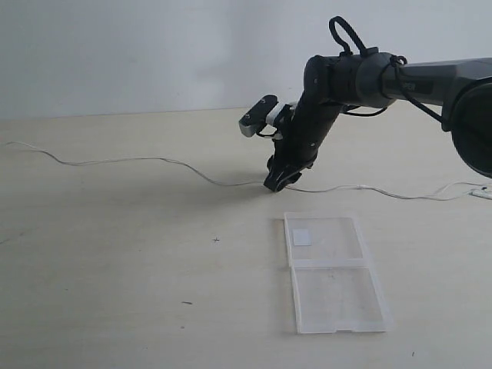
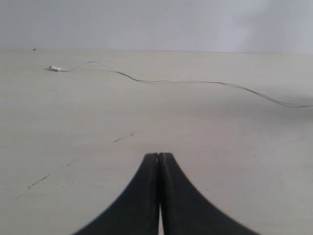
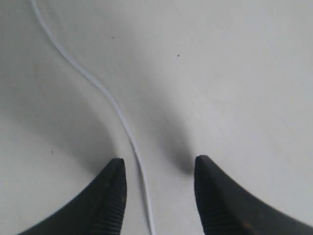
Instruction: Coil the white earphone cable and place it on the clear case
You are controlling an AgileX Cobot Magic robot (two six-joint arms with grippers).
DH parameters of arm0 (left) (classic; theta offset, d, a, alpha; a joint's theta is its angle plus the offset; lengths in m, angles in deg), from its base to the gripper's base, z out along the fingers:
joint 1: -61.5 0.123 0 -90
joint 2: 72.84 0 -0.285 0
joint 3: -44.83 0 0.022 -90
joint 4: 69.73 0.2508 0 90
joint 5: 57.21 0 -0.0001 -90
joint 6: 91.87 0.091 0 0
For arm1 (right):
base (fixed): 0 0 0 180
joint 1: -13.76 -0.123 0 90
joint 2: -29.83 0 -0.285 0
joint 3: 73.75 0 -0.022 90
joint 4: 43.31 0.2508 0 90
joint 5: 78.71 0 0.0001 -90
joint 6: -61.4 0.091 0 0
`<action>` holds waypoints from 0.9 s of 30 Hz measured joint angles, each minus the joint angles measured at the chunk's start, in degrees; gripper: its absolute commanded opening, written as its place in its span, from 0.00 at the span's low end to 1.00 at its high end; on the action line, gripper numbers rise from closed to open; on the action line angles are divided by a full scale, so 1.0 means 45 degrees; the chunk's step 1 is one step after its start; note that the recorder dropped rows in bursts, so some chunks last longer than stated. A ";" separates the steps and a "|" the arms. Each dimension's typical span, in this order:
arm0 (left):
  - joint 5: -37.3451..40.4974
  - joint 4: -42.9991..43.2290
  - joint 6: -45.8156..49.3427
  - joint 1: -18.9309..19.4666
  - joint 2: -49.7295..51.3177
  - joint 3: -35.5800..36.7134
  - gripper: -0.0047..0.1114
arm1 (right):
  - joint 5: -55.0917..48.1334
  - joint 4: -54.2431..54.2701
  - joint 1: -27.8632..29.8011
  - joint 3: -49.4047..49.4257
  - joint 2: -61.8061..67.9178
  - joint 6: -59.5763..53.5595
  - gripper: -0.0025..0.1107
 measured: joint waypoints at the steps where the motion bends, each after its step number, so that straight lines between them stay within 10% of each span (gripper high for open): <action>1: 0.0000 0.0000 0.0000 0.0000 0.0000 0.0000 0.04 | -0.0019 -0.0004 0.0000 0.0000 0.0000 0.0010 0.37; 8: 0.0000 0.0000 0.0000 0.0000 0.0000 0.0000 0.04 | -0.0298 0.0308 0.0027 0.0000 0.0027 0.0057 0.02; 27: 0.0000 0.0000 0.0000 0.0000 0.0000 0.0000 0.04 | -0.0709 0.0269 0.0004 0.0189 -0.1024 0.0057 0.02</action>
